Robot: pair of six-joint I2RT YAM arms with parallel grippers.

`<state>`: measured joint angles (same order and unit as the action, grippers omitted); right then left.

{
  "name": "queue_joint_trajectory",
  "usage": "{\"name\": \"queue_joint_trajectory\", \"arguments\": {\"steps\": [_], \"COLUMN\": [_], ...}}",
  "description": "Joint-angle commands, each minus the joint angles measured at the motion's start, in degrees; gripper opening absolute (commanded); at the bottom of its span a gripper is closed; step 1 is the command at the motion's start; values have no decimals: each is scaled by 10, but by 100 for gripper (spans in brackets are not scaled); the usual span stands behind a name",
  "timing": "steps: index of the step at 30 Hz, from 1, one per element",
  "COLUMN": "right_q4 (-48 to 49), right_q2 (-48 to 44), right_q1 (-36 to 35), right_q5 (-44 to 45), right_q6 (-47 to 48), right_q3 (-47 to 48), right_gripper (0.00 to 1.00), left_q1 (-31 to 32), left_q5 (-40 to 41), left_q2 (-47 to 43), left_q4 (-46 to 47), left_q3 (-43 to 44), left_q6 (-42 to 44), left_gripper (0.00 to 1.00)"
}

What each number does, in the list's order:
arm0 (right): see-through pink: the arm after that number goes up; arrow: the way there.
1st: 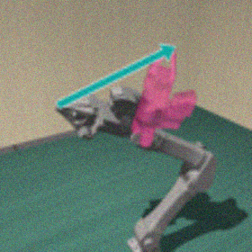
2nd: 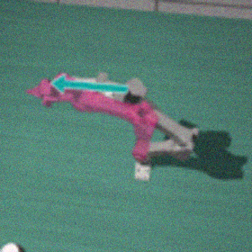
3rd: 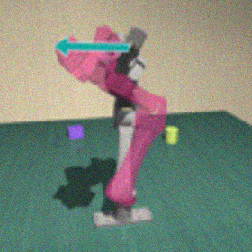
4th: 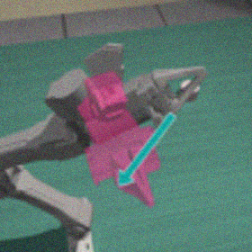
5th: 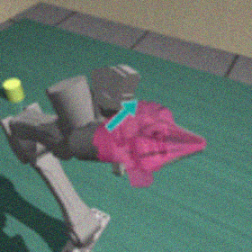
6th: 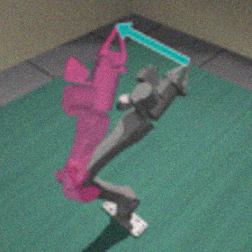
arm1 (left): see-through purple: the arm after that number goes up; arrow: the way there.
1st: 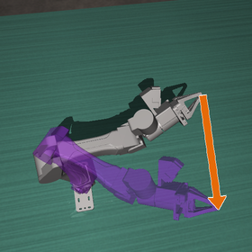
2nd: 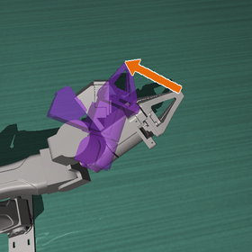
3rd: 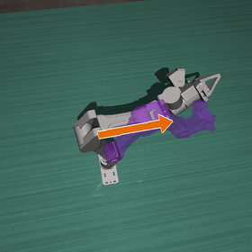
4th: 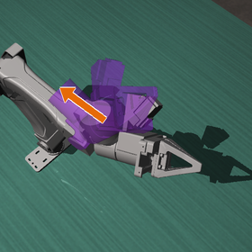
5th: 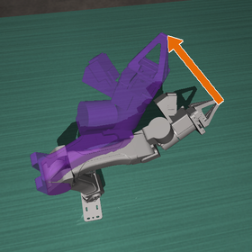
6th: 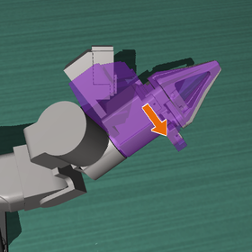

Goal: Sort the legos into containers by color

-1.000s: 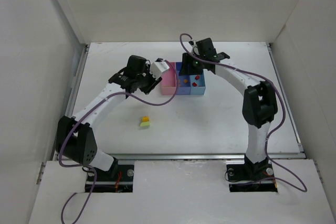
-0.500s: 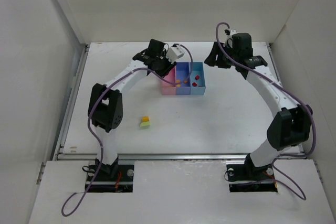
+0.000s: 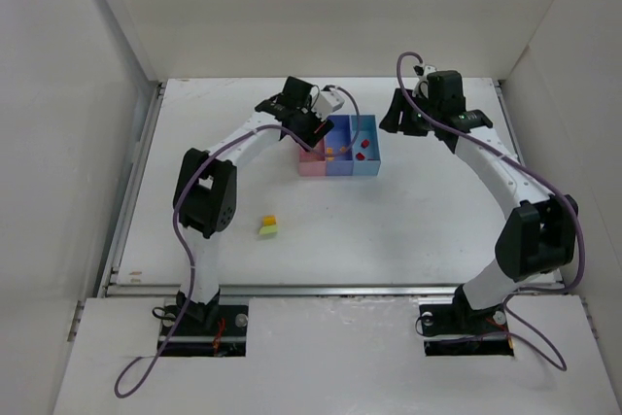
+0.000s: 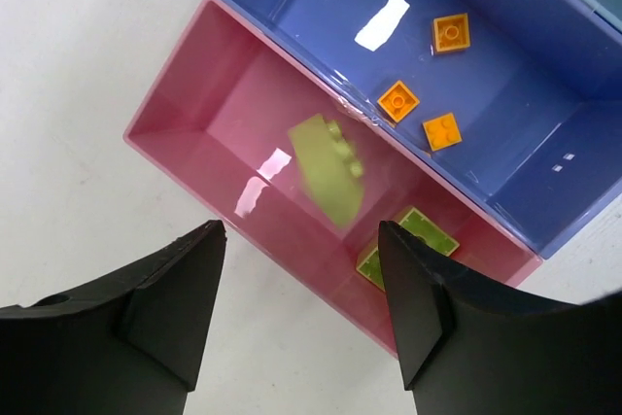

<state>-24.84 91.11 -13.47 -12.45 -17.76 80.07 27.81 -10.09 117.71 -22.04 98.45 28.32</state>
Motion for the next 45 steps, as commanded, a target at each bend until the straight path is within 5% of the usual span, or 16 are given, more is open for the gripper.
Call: {"name": "queue_joint_trajectory", "arguments": {"steps": [1,12,14,15,16,22,29,38,45], "right_q4": [15,2,2,2,2,8,-14,3,-2], "right_q2": [-19,-25,-31,-31,-37,-31,-24,-48,-48], "right_q1": [4,4,4,4,4,-46,-110,-123,-123], "right_q5": [1,-14,-14,-14,-14,4,32,32,37], "right_q6": [6,24,24,24,24,29,40,17,17], "right_q3": [2,7,0,0,-5,0,10,-40,-34], "right_gripper": [62,62,62,62,62,62,64,64,64], "left_q1": [3,-3,-15,-15,-15,-15,-3,9,9], "left_q5": [-9,-5,-31,-55,-63,-78,-48,-48,-42], "left_q2": [-19,-119,-180,-200,-217,-295,-320,-314,-278], "left_q4": [7,-36,-67,-114,-146,-314,-237,-180,-168], "left_q3": [24,27,-9,-25,-41,-209,-325,-381,-369], "left_q6": [-13,1,44,101,131,270,227,179,174], "left_gripper": [62,65,79,98,100,100,100,87,59]}}
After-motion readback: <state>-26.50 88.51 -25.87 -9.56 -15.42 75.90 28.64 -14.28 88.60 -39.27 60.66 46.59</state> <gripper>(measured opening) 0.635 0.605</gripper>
